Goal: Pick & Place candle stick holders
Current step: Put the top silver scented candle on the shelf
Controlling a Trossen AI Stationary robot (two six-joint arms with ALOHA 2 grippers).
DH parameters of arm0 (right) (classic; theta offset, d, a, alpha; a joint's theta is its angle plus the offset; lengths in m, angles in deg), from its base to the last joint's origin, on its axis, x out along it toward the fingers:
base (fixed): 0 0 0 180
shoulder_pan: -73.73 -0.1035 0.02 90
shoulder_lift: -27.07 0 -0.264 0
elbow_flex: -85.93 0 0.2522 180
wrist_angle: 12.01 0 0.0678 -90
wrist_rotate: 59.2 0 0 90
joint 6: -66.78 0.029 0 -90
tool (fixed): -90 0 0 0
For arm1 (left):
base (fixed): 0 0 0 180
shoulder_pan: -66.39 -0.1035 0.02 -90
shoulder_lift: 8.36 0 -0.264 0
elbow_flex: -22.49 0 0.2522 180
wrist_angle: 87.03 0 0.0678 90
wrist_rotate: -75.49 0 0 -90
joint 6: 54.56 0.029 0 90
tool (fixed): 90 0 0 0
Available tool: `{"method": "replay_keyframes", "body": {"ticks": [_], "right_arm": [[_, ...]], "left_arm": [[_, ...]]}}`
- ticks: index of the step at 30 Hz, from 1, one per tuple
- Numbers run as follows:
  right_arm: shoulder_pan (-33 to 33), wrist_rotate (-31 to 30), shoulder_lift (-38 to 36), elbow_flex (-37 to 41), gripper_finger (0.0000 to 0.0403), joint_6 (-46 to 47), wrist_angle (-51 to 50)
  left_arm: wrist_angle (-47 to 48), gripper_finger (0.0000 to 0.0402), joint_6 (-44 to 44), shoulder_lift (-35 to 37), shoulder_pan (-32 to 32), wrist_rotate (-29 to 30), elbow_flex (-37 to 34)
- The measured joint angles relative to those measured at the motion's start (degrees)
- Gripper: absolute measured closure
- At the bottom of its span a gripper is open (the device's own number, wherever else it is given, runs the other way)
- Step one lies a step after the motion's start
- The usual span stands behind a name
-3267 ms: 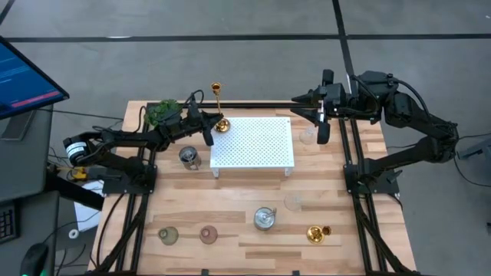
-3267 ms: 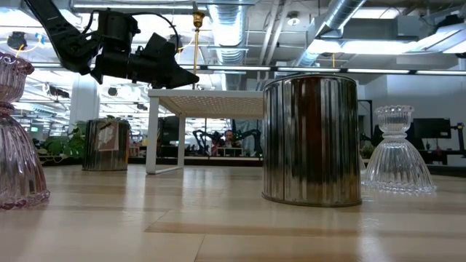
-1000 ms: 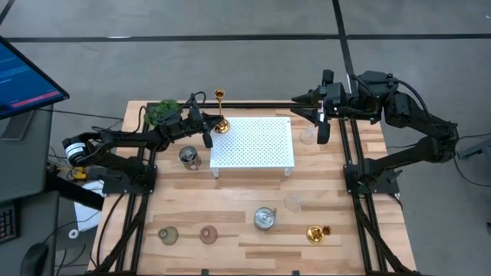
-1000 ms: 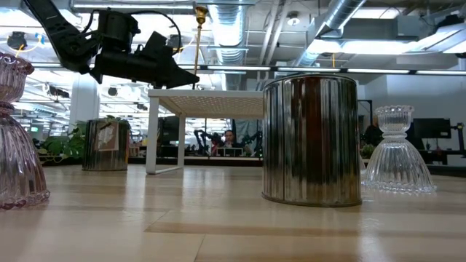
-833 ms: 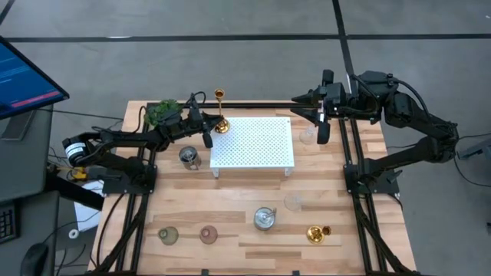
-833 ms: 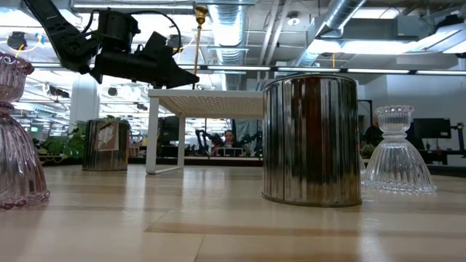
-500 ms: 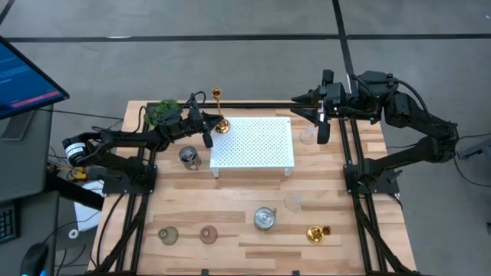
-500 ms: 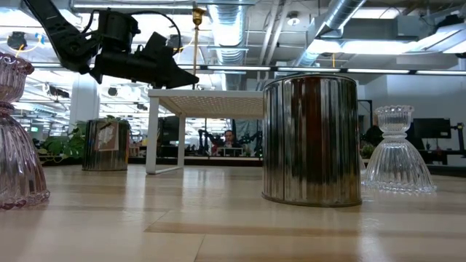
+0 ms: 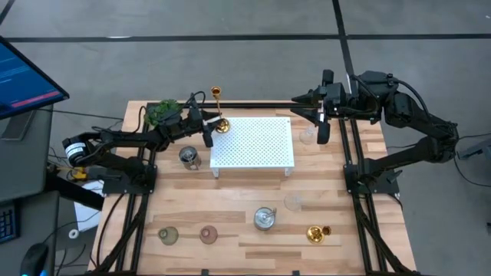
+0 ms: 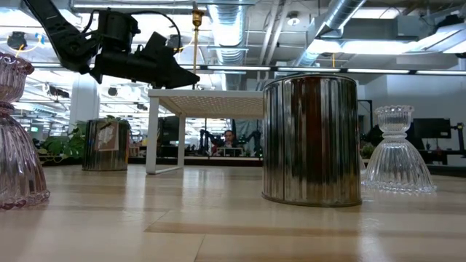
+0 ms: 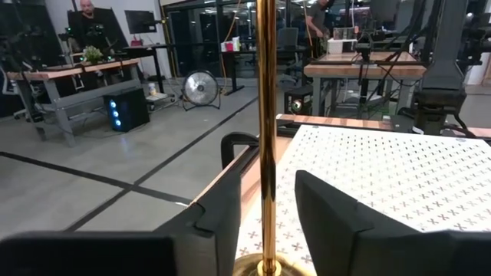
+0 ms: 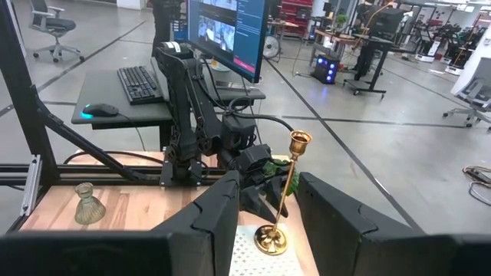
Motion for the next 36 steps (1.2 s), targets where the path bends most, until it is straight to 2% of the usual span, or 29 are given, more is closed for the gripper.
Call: {"method": "replay_keyframes", "body": {"ticks": [13, 19, 28, 36], "right_arm": [[0.00, 0.00, 0.00, 0.00, 0.0276, 0.00, -0.04], [0.00, 0.00, 0.00, 0.00, 0.0258, 0.07, -0.49], [0.00, 0.00, 0.00, 0.00, 0.0226, 0.15, -0.83], [0.00, 0.00, 0.00, 0.00, 0.0228, 0.02, -0.85]], "left_arm": [[0.16, 0.0189, -0.05, 0.63, -0.02, 1.81, 0.00], [5.80, 0.0153, -0.19, 5.03, -0.02, 3.70, -0.02], [15.82, 0.0148, -1.07, 14.93, 0.00, 5.26, -0.04], [19.45, 0.0149, -3.67, 17.85, 0.27, 5.56, -0.04]]}}
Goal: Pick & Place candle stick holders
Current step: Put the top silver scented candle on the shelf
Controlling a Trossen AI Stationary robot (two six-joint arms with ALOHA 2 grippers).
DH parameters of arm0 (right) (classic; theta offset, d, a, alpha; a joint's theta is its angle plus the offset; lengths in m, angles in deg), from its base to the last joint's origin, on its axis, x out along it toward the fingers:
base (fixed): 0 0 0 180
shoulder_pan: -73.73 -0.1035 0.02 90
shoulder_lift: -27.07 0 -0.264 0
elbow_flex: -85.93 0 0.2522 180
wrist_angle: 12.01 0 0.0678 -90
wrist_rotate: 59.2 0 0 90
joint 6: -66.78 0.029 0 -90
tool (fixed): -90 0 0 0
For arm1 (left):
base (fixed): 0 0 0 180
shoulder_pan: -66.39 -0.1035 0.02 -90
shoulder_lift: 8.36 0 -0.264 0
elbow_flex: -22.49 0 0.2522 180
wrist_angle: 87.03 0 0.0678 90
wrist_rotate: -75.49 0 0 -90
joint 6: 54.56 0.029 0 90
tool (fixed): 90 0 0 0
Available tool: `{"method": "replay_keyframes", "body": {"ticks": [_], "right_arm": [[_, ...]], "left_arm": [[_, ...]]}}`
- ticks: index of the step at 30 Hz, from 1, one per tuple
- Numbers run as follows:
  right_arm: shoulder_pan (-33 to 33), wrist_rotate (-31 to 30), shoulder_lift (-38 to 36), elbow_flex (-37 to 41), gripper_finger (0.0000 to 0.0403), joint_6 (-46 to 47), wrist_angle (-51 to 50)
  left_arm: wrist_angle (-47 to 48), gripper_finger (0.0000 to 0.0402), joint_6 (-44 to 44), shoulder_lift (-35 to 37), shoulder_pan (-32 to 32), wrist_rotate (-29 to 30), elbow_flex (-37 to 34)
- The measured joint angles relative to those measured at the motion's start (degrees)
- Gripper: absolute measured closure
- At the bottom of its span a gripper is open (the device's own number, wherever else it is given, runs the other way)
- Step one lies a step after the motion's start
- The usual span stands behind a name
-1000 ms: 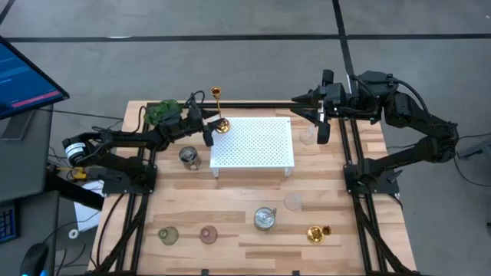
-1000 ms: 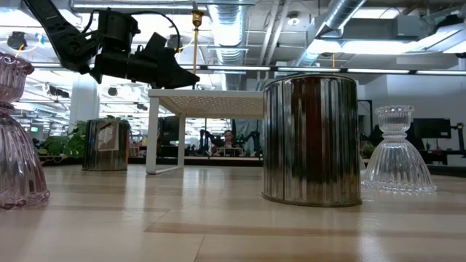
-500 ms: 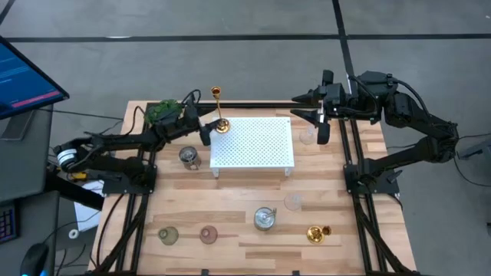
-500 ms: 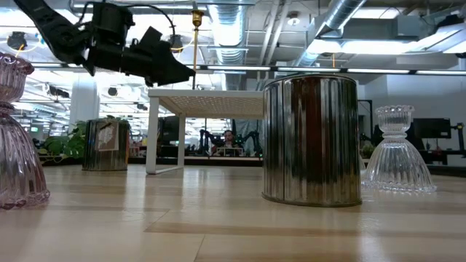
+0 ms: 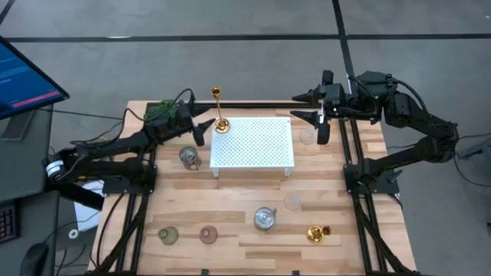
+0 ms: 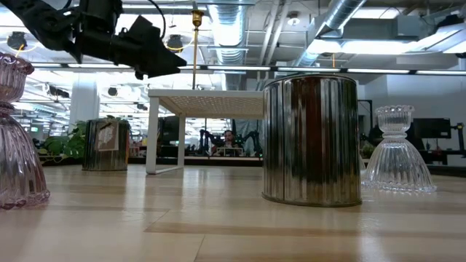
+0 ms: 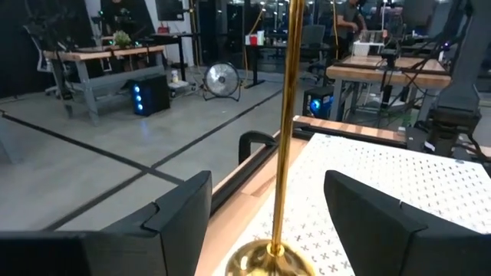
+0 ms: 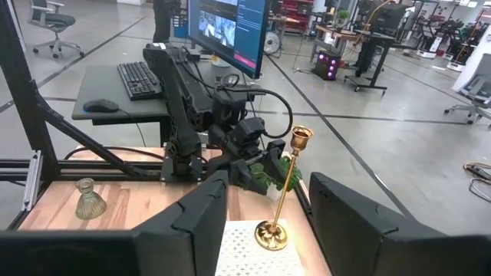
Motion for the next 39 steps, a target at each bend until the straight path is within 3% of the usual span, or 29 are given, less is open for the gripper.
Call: {"method": "replay_keyframes", "body": {"ticks": [39], "right_arm": [[0.04, 0.00, 0.00, -0.02, 0.0235, -0.98, -1.37]], "left_arm": [[1.30, 0.0149, -4.57, 1.67, -0.04, 0.56, 0.00]]}}
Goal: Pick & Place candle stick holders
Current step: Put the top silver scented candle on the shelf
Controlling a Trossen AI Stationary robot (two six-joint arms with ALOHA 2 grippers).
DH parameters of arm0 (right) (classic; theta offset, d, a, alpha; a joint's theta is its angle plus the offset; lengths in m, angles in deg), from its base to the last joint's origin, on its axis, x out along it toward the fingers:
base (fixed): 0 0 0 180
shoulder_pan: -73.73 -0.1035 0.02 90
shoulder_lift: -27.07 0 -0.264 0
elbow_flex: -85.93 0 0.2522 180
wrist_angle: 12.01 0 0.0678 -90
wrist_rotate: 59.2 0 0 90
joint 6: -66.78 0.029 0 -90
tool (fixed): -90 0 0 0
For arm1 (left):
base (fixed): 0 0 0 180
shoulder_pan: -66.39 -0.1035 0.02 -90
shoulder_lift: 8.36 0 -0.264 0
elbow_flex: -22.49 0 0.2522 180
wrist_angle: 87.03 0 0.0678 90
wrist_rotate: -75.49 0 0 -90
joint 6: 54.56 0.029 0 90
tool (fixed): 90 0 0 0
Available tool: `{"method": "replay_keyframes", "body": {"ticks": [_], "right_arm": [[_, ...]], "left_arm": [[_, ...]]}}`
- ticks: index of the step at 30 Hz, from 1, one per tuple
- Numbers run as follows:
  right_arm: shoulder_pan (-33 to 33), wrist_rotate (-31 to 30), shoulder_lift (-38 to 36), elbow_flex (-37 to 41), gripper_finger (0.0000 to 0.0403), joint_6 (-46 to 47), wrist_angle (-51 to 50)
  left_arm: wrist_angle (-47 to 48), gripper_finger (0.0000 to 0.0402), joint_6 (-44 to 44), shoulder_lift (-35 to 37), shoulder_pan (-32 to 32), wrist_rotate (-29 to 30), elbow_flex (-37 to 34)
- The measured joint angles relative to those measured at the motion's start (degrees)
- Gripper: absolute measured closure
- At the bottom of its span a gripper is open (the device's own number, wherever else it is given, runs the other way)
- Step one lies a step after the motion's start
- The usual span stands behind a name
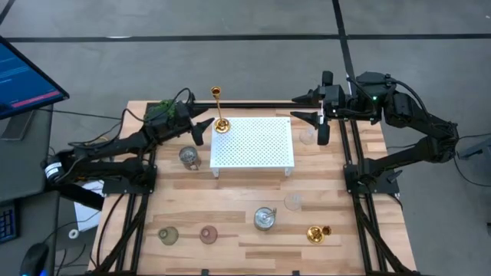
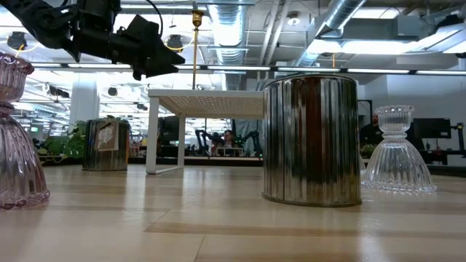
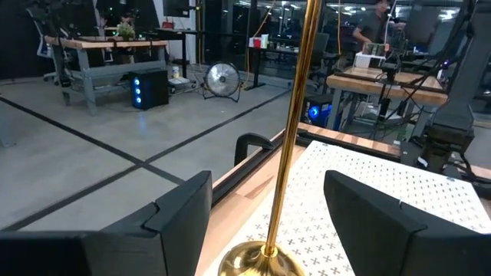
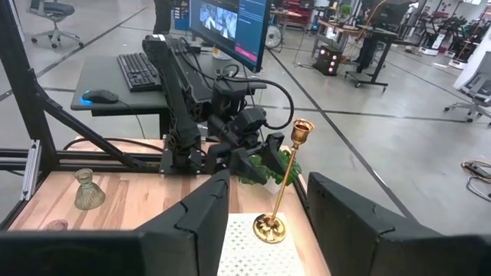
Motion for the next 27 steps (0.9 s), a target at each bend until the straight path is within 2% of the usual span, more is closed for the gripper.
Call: {"method": "replay_keyframes", "body": {"ticks": [17, 27], "right_arm": [[0.02, 0.00, 0.00, 0.00, 0.0237, 0.00, -0.01], [0.01, 0.00, 0.00, 0.00, 0.0236, 0.02, -0.08]], "left_arm": [[5.26, 0.0149, 0.00, 4.62, 0.00, 0.00, 0.04], [8.67, 0.0149, -3.45, 4.61, 0.00, -1.52, 0.04]]}}
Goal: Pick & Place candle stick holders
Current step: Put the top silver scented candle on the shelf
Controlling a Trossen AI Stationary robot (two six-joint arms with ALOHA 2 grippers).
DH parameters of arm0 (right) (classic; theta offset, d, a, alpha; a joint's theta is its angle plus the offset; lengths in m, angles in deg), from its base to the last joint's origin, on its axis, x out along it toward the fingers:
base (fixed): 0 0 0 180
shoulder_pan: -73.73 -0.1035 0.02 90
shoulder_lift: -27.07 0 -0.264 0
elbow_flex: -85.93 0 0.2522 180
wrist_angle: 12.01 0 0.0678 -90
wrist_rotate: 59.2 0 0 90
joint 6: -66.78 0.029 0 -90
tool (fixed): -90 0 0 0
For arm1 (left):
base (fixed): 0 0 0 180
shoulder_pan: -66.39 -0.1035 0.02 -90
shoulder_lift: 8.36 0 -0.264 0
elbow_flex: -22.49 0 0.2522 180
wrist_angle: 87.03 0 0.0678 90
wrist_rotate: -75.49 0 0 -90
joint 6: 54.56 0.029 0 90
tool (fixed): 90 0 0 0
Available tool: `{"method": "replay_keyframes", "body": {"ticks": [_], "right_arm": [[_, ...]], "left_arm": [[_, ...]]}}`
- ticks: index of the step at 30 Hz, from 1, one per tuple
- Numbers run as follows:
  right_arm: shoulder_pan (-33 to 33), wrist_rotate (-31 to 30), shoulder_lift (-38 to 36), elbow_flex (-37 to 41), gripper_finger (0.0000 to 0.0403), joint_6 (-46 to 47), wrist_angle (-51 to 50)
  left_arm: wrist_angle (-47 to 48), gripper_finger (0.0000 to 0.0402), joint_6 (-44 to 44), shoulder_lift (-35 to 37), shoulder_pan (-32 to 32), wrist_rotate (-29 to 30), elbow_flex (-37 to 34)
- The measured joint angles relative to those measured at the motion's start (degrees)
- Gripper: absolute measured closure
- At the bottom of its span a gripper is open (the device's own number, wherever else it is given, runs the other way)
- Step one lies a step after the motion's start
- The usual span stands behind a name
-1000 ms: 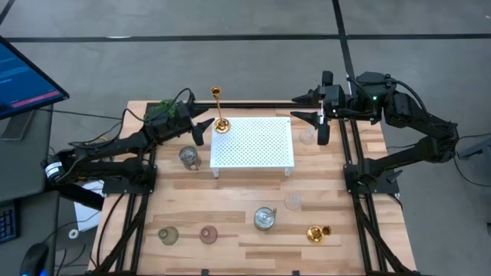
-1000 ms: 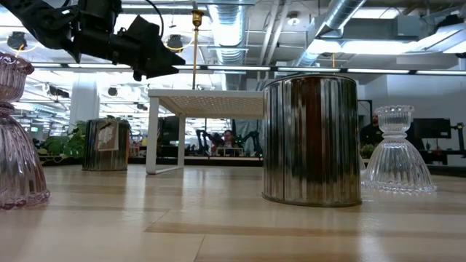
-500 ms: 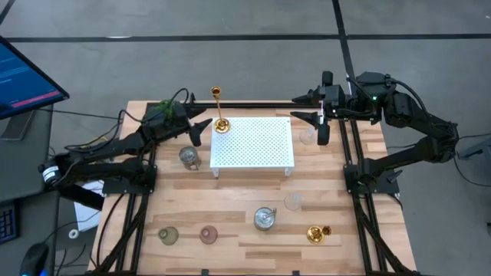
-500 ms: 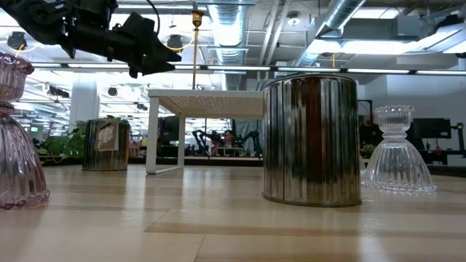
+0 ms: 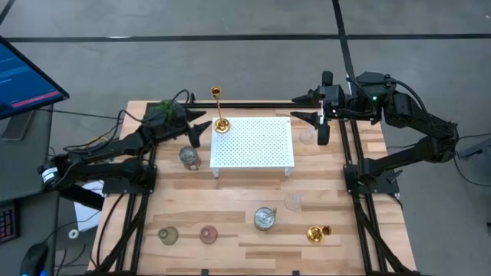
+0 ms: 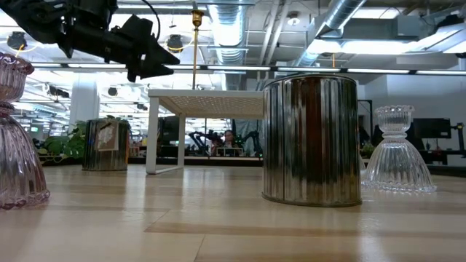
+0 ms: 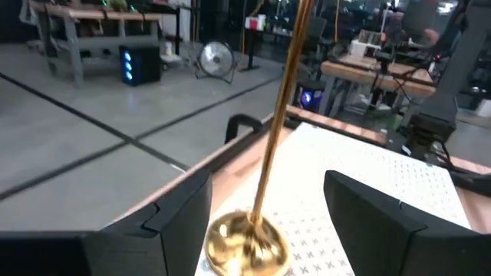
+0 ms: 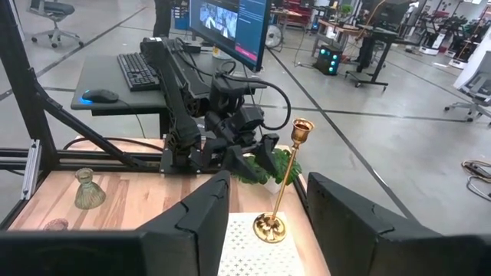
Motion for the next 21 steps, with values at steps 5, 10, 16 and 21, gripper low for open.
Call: {"method": "replay_keyframes", "body": {"ticks": [5, 10, 16, 21], "right_arm": [[0.00, 0.00, 0.00, 0.00, 0.0239, 0.49, -1.26], [-0.01, 0.00, 0.00, 0.00, 0.0241, 0.55, -1.81], [0.01, 0.00, 0.00, 0.00, 0.0242, 0.48, -1.76], [0.00, 0.00, 0.00, 0.00, 0.0242, 0.45, -1.61]], "left_arm": [[0.60, 0.0158, -4.43, 0.56, 0.00, -2.61, 0.00], [0.79, 0.0171, -8.57, 2.94, 0.00, -6.79, 0.00], [3.62, 0.0184, -14.35, 6.27, 0.00, -9.90, 0.00], [4.15, 0.0195, -18.70, 8.08, 0.00, -13.60, 0.00]]}}
